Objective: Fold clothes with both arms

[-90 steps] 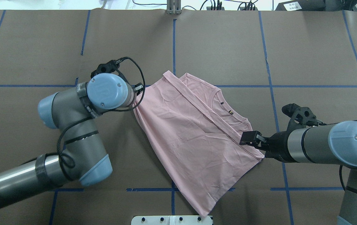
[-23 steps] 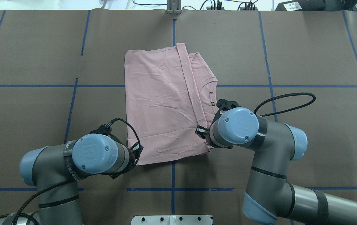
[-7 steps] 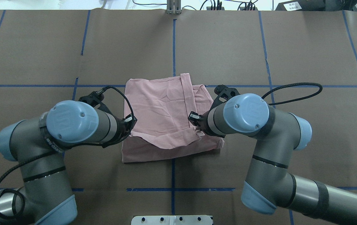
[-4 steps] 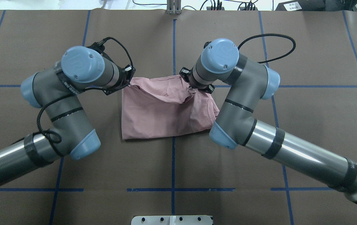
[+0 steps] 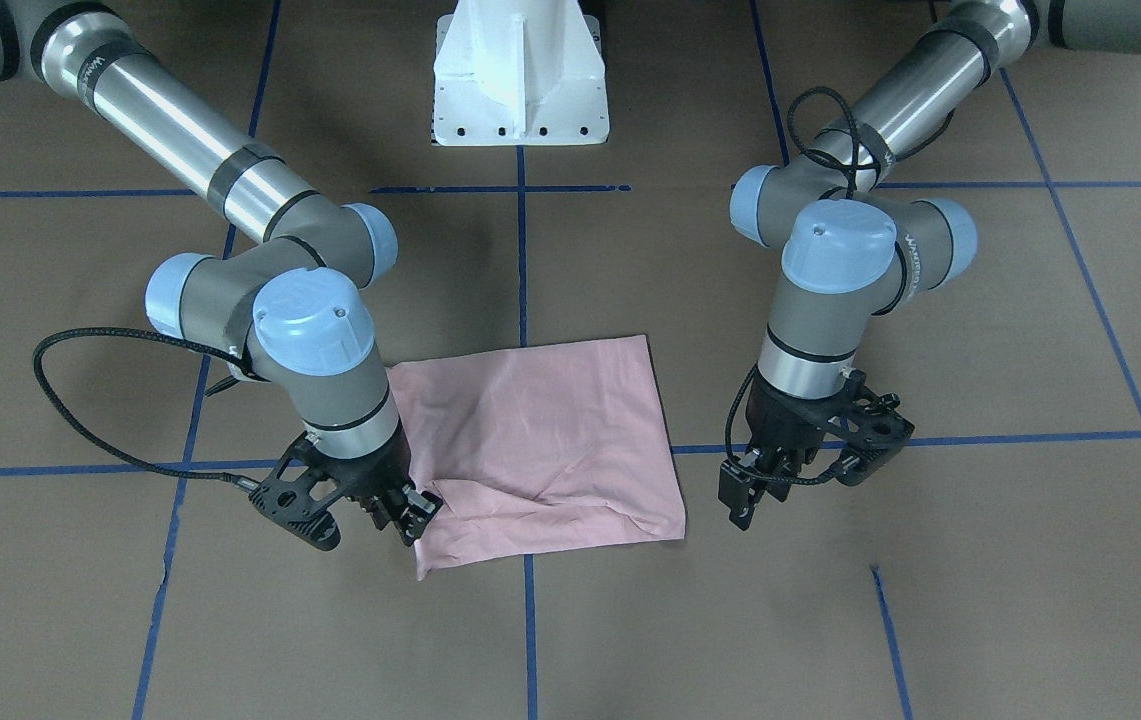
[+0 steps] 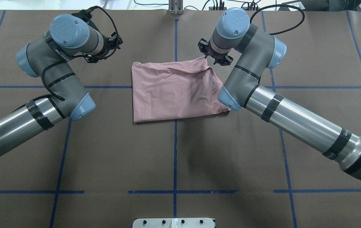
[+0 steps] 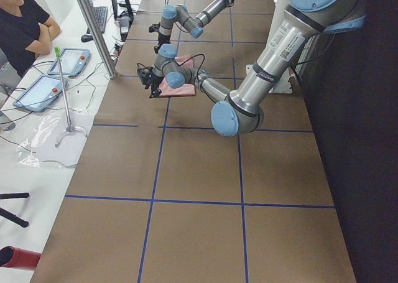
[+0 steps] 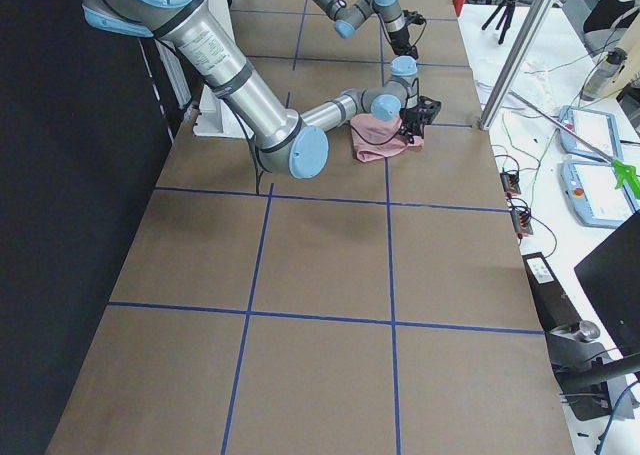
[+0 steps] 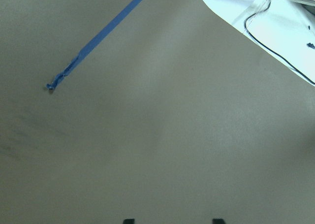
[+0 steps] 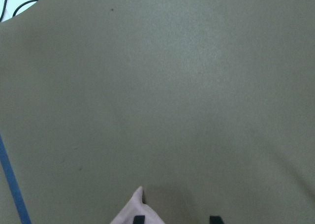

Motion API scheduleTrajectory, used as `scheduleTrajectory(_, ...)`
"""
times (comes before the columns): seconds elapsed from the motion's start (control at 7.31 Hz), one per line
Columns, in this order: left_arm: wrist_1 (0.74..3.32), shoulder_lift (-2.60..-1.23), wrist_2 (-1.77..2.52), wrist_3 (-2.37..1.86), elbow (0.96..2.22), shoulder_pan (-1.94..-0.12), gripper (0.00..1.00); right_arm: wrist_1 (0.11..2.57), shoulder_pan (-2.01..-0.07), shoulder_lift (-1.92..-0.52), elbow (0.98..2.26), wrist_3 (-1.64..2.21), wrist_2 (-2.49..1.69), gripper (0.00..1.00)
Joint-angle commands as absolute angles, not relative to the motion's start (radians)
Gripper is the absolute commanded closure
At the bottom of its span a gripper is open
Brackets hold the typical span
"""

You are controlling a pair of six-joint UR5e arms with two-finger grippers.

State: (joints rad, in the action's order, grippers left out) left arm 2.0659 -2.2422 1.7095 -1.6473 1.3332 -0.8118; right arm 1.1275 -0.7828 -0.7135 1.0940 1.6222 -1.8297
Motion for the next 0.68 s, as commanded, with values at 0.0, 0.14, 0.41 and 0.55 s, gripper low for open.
scheduleTrajectory(0.0, 2.074, -2.235, 1.713, -1.632, 1.330, -0.819, 0.00, 1.129, -0.840, -0.715, 1.077, 1.611, -1.857, 0.00)
scheduleTrajectory(0.14, 2.074, -2.233, 1.776, -1.568, 1.335, -0.843, 0.00, 1.135, -0.886, -0.716, 1.081, 1.548, -1.912, 0.00)
scheduleTrajectory(0.41, 2.065, -2.170, 1.914, -1.401, 1.394, -0.955, 0.00, 1.231, -1.038, -0.747, 1.106, 1.312, -2.029, 0.00)
scheduleTrajectory(0.55, 2.057, -2.117, 1.969, -1.287, 1.467, -1.039, 0.00, 1.303, -1.110, -0.800, 1.153, 1.134, -2.039, 0.00)
